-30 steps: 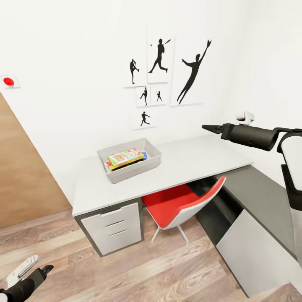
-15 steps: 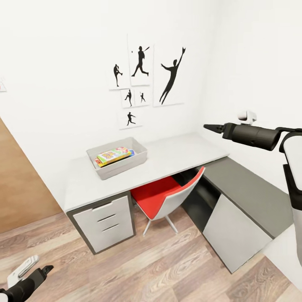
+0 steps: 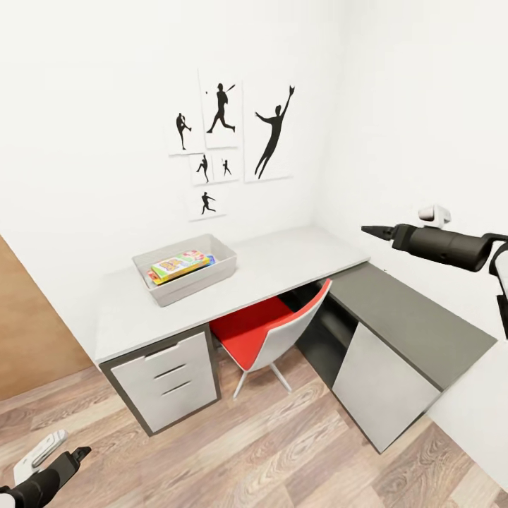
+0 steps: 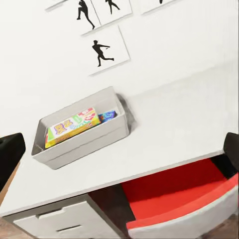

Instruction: Put all the toys in the child's room - the three board games (two on the bed and one on the table), the two jigsaw puzzles on the table, and the tennis ball on the table - inside the toy box on the table in the child's room.

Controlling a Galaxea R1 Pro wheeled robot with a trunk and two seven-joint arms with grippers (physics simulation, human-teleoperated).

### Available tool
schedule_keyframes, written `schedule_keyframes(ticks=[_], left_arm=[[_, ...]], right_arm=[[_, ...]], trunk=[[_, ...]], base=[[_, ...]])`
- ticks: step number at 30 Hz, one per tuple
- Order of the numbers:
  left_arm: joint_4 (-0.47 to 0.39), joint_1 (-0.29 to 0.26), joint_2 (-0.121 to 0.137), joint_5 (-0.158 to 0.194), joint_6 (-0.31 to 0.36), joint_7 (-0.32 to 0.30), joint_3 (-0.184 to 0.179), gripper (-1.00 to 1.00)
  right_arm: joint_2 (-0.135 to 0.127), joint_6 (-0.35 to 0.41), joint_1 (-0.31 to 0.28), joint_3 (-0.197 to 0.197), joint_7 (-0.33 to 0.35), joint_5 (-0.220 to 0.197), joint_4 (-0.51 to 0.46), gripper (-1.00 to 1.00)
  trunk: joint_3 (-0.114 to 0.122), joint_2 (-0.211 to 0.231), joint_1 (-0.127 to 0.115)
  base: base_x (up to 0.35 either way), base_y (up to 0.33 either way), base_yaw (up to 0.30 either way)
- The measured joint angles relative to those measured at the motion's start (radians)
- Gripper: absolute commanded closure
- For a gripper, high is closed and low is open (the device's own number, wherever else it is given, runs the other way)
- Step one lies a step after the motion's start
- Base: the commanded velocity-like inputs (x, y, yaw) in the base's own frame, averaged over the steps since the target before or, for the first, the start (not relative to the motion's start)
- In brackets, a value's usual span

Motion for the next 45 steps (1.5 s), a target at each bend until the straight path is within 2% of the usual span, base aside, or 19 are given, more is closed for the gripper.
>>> schedule_keyframes(ticks=[4,5,8,9,11,12,15,20,21,24,25,29,30,32,33,37,41,42,45], left_arm=[[0.0,0.0,0.0,0.0,0.0,0.0,0.0,-1.0],[0.0,0.0,-0.002,0.0,0.0,0.0,0.0,-1.0],[0.0,0.0,-0.004,0.0,0.0,0.0,0.0,-1.0],[0.0,0.0,-0.005,0.0,0.001,0.0,0.0,-1.0],[0.0,-0.001,-0.006,0.0,0.001,0.0,0.0,-1.0],[0.0,-0.002,-0.007,0.0,0.001,0.0,0.0,-1.0],[0.0,-0.003,-0.009,0.0,0.001,0.0,0.0,-1.0],[0.0,-0.005,-0.011,0.0,0.001,0.0,0.0,-1.0],[0.001,-0.005,-0.012,0.0,0.001,0.0,0.0,-1.0],[0.002,-0.005,-0.012,0.0,0.001,0.0,0.0,-1.0],[0.002,-0.005,-0.012,0.0,0.001,0.0,0.0,-1.0],[0.004,-0.006,-0.012,-0.001,0.0,0.0,0.0,-1.0],[0.004,-0.006,-0.012,-0.001,0.0,0.0,0.0,-1.0],[0.006,-0.006,-0.012,-0.001,0.0,0.0,0.0,-1.0],[0.006,-0.007,-0.012,-0.001,0.0,0.0,0.0,-1.0],[0.011,-0.007,-0.012,-0.001,0.0,0.0,0.0,-1.0],[0.014,-0.007,-0.012,-0.001,0.0,0.0,-0.007,-1.0],[0.014,-0.007,-0.012,-0.002,0.0,0.0,-0.007,-1.0],[0.017,-0.007,-0.012,-0.002,0.0,0.001,-0.03,-1.0]], right_arm=[[-0.032,0.0,0.058,-0.028,0.012,-0.004,0.0,-1.0],[-0.052,0.0,0.097,-0.054,0.024,-0.003,0.0,-1.0],[-0.072,0.0,0.149,-0.094,0.038,-0.005,0.0,-1.0],[-0.082,0.0,0.178,-0.119,0.042,-0.005,0.0,-1.0],[-0.103,0.0,0.273,-0.213,0.053,-0.004,0.0,-1.0],[-0.11,0.0,0.328,-0.284,0.056,0.0,0.0,-1.0],[-0.115,0.0,0.408,-0.388,0.061,-0.005,0.0,-1.0],[-0.114,0.0,0.561,-0.523,0.074,-0.004,0.0,-1.0],[-0.113,0.0,0.562,-0.524,0.074,-0.007,0.0,-1.0],[-0.098,-0.001,0.663,-0.613,0.095,-0.003,0.001,-1.0],[-0.098,0.0,0.664,-0.614,0.096,-0.006,0.0,-1.0],[-0.044,-0.08,0.819,-0.738,0.13,-0.001,0.002,-1.0],[-0.043,-0.08,0.821,-0.739,0.13,-0.005,0.002,-1.0],[-0.006,-0.126,0.899,-0.807,0.145,0.002,0.005,-1.0],[-0.005,-0.127,0.901,-0.808,0.145,-0.002,0.005,-1.0],[0.089,-0.207,1.025,-0.936,0.161,0.007,0.013,-1.0],[0.161,-0.258,1.087,-1.05,0.168,0.025,0.054,-1.0],[0.162,-0.258,1.087,-1.05,0.168,0.023,0.055,-1.0],[0.189,-0.275,1.108,-1.104,0.17,0.059,0.105,-1.0]], trunk=[[0.0,0.0,0.0],[0.0,0.0,0.0],[0.001,0.0,0.0],[0.001,0.0,0.0],[0.001,0.0,0.0],[0.001,0.0,0.0],[0.001,0.0,0.0],[0.001,0.0,0.0],[0.001,0.0,0.0],[0.001,0.0,0.0],[0.001,0.0,0.0],[0.001,0.0,0.0],[0.001,0.0,0.0],[0.001,0.0,0.0],[0.001,0.0,0.0],[0.0,0.0,0.0],[0.0,0.0,0.0],[0.0,0.0,0.0],[0.0,0.0,0.0]], base=[[-0.002,0.0,-0.011],[-0.001,0.0,-0.007],[-0.001,0.0,-0.005],[0.0,0.0,-0.002],[0.0,0.0,-0.002],[0.0,0.0,0.0],[0.0,0.0,0.0],[0.0,0.0,0.0],[0.0,0.0,0.0],[0.0,0.0,0.0],[0.0,0.0,0.0],[0.0,0.0,0.0],[0.0,0.0,0.0],[0.0,0.0,0.0],[0.0,0.0,0.0],[0.0,0.0,0.0],[0.0,0.0,0.0],[0.0,0.0,0.0],[0.0,0.0,0.0]])
